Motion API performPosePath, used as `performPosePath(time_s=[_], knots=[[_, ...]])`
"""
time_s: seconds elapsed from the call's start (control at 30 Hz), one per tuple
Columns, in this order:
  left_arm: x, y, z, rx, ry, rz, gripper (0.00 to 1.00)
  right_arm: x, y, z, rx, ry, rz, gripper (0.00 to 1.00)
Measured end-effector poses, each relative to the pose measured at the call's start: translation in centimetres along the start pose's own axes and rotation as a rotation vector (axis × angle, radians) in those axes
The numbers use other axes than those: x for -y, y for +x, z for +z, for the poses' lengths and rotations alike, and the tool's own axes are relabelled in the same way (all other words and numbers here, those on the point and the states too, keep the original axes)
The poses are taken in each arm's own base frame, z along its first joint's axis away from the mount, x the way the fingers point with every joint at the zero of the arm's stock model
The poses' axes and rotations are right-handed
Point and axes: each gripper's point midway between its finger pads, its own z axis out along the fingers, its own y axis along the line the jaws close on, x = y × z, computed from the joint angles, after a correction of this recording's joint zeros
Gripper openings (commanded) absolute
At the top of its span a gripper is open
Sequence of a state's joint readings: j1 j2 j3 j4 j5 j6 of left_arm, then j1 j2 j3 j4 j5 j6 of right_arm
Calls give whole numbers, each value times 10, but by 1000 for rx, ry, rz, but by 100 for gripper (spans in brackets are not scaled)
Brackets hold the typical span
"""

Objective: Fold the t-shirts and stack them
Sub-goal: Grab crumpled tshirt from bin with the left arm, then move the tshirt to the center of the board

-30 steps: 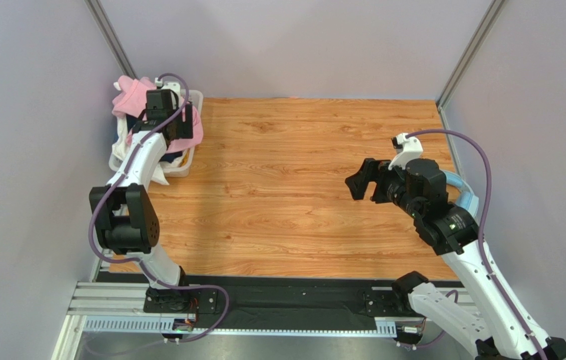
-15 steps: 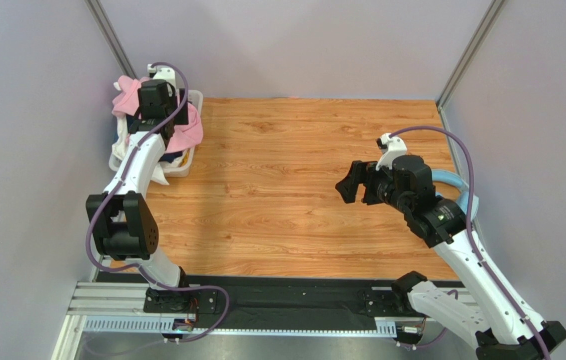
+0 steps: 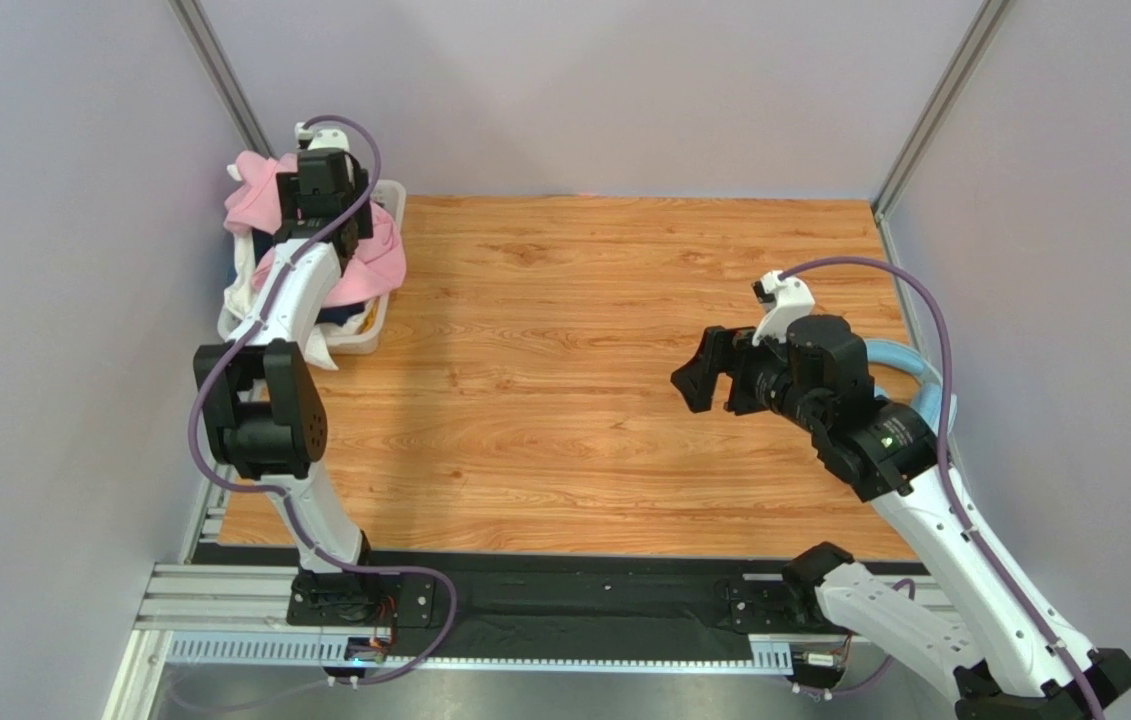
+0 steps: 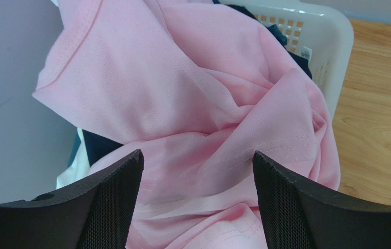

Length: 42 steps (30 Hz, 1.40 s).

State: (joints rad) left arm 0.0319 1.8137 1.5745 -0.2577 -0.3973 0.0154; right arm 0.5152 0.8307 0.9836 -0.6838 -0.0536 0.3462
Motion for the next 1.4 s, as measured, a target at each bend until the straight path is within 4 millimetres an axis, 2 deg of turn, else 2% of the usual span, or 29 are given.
performPosePath(time_s=[0.07,0.1,0.2,0.3,0.53,0.63,0.7,0.77,0.87,1.0,1.03,1.1,1.2,1.27,1.4], knots=[[2,7,7,-20,-8,0,69,0,0,-2,1,1,-3,92],[3,11,10,-32,-9,2,48,0,0,-3,2,3,-3,92],[7,22,13,-65,-4,-1,19,1,-1,-6,6,7,-4,91],[9,27,12,-86,7,0,3,1,-2,-8,7,9,-4,91],[15,29,6,-98,60,1,0,0,-4,-10,10,7,-4,87],[17,27,-13,-92,114,-16,0,-1,-4,-12,16,4,-4,85],[17,18,-40,-72,170,-45,0,-1,-5,-14,23,-1,-5,84],[17,-1,-74,-20,234,-77,0,-2,-6,-16,29,-5,-5,83],[22,-50,-157,144,366,-107,0,-3,-7,-19,36,-11,-5,82],[29,-108,-286,379,599,-116,0,-5,-8,-23,47,-21,-6,81],[24,-121,-313,432,643,-123,0,-5,-8,-24,50,-22,-5,81],[16,-137,-353,501,703,-127,0,-6,-9,-28,58,-26,-5,80],[21,-137,-392,533,798,-105,0,-6,-8,-33,64,-28,-4,80],[40,-120,-410,497,910,-62,0,-6,-8,-35,67,-30,-4,79],[76,-76,-415,350,1064,25,0,-6,-7,-36,65,-31,0,78]])
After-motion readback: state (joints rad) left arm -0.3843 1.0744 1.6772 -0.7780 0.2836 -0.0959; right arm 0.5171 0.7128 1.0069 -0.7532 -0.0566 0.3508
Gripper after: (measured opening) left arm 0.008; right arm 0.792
